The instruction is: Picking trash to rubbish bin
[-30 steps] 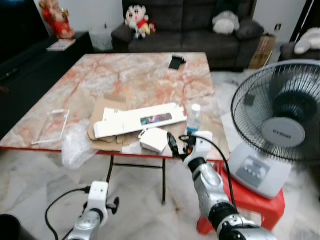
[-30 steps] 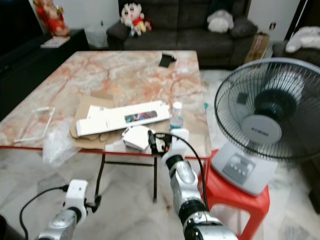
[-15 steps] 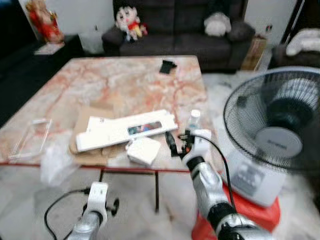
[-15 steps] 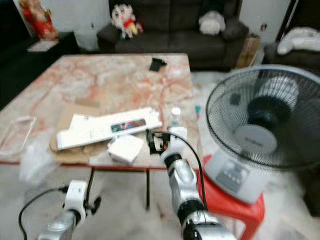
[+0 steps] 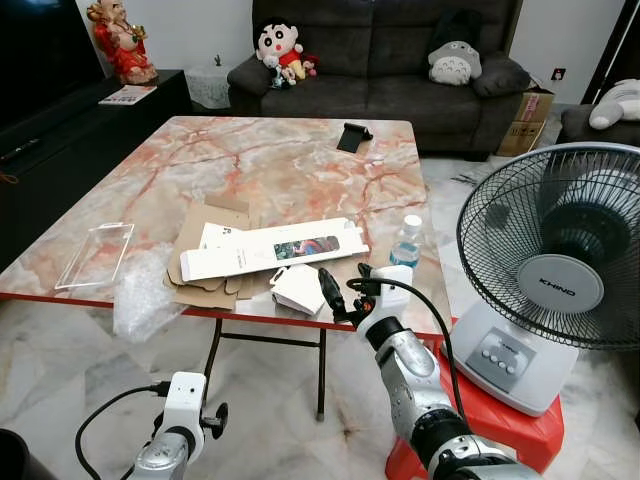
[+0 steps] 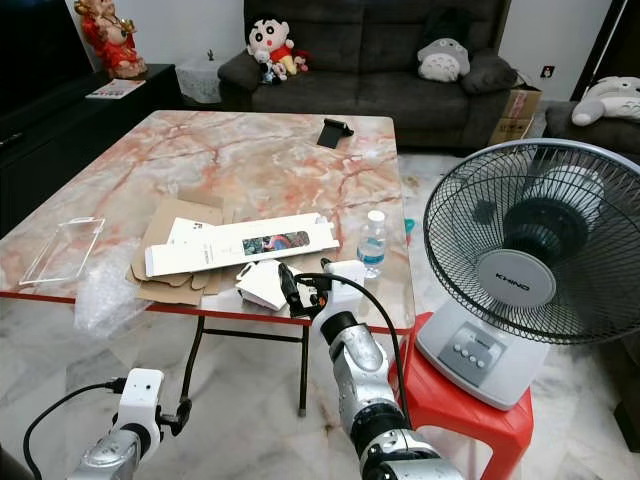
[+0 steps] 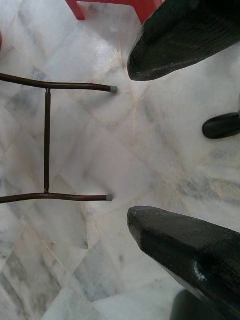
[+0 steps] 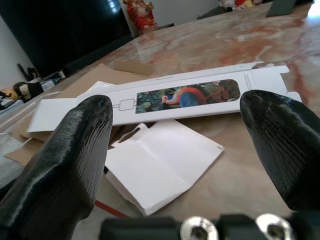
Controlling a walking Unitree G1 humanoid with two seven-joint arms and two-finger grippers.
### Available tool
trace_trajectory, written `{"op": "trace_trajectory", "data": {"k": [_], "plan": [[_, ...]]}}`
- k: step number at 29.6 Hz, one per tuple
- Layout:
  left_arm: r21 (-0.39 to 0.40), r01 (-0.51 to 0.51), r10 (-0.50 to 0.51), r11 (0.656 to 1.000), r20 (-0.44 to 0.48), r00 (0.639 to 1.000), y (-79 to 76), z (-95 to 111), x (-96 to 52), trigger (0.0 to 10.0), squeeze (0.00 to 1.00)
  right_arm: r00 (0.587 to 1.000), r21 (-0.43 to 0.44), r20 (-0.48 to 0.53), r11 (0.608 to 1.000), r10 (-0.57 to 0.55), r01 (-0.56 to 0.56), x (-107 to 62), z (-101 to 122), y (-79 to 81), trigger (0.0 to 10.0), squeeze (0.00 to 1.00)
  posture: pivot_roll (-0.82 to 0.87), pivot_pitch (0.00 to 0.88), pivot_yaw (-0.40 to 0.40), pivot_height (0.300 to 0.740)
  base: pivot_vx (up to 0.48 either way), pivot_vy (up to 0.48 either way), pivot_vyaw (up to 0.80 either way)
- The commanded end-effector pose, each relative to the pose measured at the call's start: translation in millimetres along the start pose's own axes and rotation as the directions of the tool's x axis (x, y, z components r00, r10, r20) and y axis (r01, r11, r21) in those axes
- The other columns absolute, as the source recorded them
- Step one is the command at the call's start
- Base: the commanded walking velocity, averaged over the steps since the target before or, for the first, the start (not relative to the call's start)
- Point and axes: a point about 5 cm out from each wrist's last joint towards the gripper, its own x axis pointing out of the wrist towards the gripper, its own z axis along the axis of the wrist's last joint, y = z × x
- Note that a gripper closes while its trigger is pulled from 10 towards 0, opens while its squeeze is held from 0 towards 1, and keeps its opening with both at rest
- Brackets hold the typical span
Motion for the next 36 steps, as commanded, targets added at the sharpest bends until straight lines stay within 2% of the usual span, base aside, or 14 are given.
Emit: {"op": "trace_trajectory", "data": {"k": [1, 5, 7, 12, 15, 18, 21, 23, 31, 34, 36], "plan": [[0.009, -0.008, 0.008, 1.0, 0.003, 1.0, 2.7, 0.8, -0.2, 10.0, 0.0, 0.999, -0.003, 0.013, 0.999, 0.04, -0.04, 4.7, 3.2, 9.2, 10.0, 0.0, -0.03, 0.0, 0.027, 0.74, 0.0, 0.0, 0.0], [0.01, -0.01, 0.01, 1.0, 0.002, 1.0, 3.1, 0.0, -0.5, 10.0, 0.0, 0.997, -0.081, -0.014, 0.993, 0.08, -0.081, 3.1, -0.8, 14.5, 10.0, 0.0, -0.02, 0.0, 0.025, 0.74, 0.0, 0.0, 0.0], [0.01, -0.01, 0.01, 1.0, 0.004, 1.0, 2.7, 0.2, -0.5, 10.0, 0.0, 0.996, -0.092, -0.017, 0.992, 0.087, -0.088, 2.9, -1.3, 15.6, 10.0, 0.0, -0.02, 0.0, 0.025, 0.74, 0.0, 0.0, 0.0], [0.012, -0.009, 0.009, 1.0, 0.006, 1.0, 1.9, 0.4, -0.4, 10.0, 0.0, 0.987, -0.228, -0.05, 0.96, 0.154, -0.161, 4.2, -4.4, 28.7, 10.0, 0.0, -0.02, 0.0, 0.022, 0.74, 0.0, 0.0, 0.0], [0.013, -0.01, 0.01, 1.0, 0.007, 1.0, 2.0, 0.6, -0.4, 10.0, 0.0, 0.986, -0.243, -0.052, 0.955, 0.161, -0.168, 5.3, -5.1, 32.8, 10.0, 0.0, -0.02, 0.0, 0.022, 0.74, 0.0, 0.0, 0.0], [0.012, -0.014, 0.014, 1.0, 0.01, 1.0, 2.5, 0.8, -0.4, 10.0, 0.0, 0.981, -0.337, -0.073, 0.922, 0.178, -0.192, 7.8, -6.5, 41.6, 10.0, 0.0, -0.02, 0.0, 0.02, 0.74, 0.0, 0.0, 0.0], [0.012, -0.014, 0.014, 1.0, 0.011, 1.0, 2.6, 0.8, -0.5, 10.0, 0.0, 0.98, -0.362, -0.082, 0.911, 0.181, -0.199, 8.6, -7.7, 45.0, 10.0, 0.0, -0.01, 0.0, 0.019, 0.74, 0.0, 0.0, 0.0], [0.014, -0.013, 0.013, 1.0, 0.012, 1.0, 2.4, 1.0, -0.5, 10.0, 0.0, 0.974, -0.404, -0.11, 0.886, 0.2, -0.228, 9.6, -11.9, 53.2, 10.0, 0.0, -0.01, 0.0, 0.019, 0.74, 0.0, 0.0, 0.0], [0.013, -0.018, 0.017, 1.0, 0.014, 1.0, 4.9, 0.0, -1.3, 10.0, 0.0, 0.961, -0.41, -0.112, 0.869, 0.252, -0.276, 12.0, -12.7, 66.9, 10.0, 0.0, 0.0, 0.006, 0.015, 0.74, 0.0, 0.0, 0.0], [0.013, -0.016, 0.016, 1.0, 0.01, 1.0, 5.0, -1.1, -1.7, 10.0, 0.0, 0.948, -0.405, -0.145, 0.857, 0.283, -0.318, 10.5, -17.3, 71.2, 10.0, 0.0, 0.0, 0.008, 0.015, 0.74, 0.0, 0.0, 0.0], [0.015, -0.011, 0.011, 1.0, 0.012, 1.0, 3.3, -0.9, -1.5, 10.0, 0.0, 0.925, -0.414, -0.213, 0.828, 0.314, -0.377, 5.5, -27.7, 74.1, 10.0, 0.0, 0.0, 0.007, 0.013, 0.74, 0.0, 0.0, 0.0]]}}
